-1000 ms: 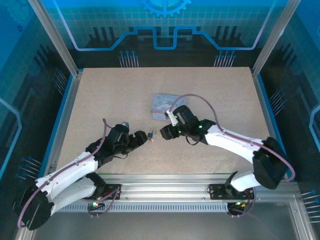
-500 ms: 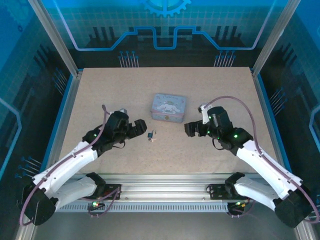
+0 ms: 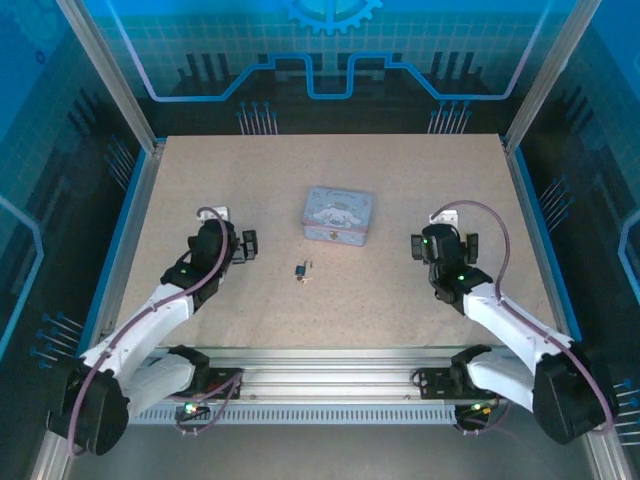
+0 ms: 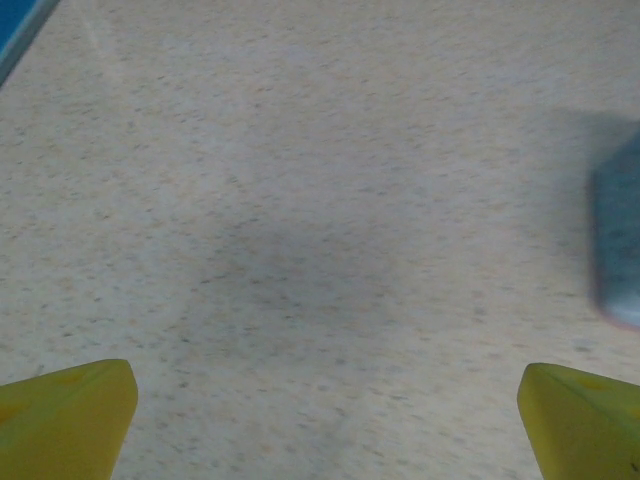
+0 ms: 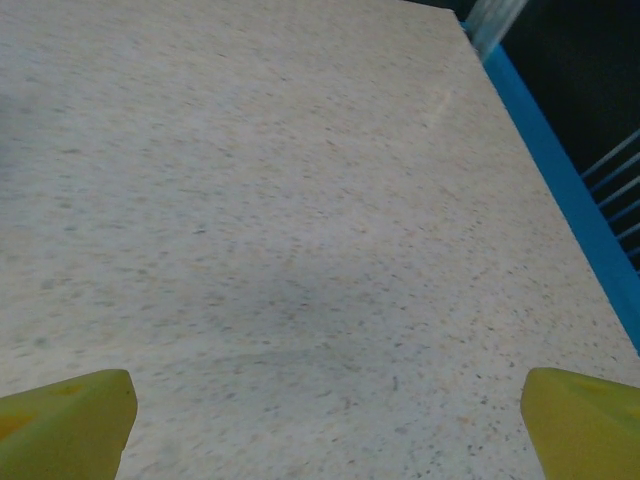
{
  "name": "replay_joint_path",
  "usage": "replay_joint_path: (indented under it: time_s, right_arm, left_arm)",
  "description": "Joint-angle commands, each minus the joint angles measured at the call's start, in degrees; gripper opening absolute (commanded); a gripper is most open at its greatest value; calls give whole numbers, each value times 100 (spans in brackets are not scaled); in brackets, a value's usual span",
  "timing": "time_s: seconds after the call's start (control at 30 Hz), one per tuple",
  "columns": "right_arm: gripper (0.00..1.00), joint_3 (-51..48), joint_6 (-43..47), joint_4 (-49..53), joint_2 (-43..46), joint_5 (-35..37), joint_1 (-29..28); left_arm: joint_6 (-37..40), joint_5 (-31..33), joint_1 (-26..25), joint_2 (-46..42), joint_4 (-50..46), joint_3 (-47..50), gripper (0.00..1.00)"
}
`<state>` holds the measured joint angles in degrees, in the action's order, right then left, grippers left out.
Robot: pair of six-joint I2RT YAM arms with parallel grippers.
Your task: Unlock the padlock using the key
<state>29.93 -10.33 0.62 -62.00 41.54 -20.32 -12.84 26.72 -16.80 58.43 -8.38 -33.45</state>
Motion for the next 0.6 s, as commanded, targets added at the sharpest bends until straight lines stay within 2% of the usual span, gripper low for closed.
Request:
replay_joint_path:
  time_s: [0.0,0.13,0.27,0.4,0.47,0.5,0.57]
  right_arm:
    - [100,-237,326,-1491,-261,290,241]
    - [100,-474,532,-2288,-586,178,429]
    - [100,-822,703,-3204,-836,-240,548]
    - [100,-910,891,-3722,-1088,-596,602]
    - [100,-970,1041,-4092,-1225,-824,654]
    - [100,-926,1075,-4122,-1294,-922,693]
    - [100,-852,1103,-4197,-1428,-1087,784]
  left_arm:
    - [755,147,515,339,1581,436,99]
    - [957,-177,915,963,2920,829,99]
    - [901,-435,1007,1673,4571,1214,99]
    - [1035,-491,1003,2071,4493,874,99]
    - [1372,-661,1007,2182,4962,952,99]
    - [1475,-826,1041,2263,5374,1114,99]
    - [1424,-945,1161,2825,7049,1710,99]
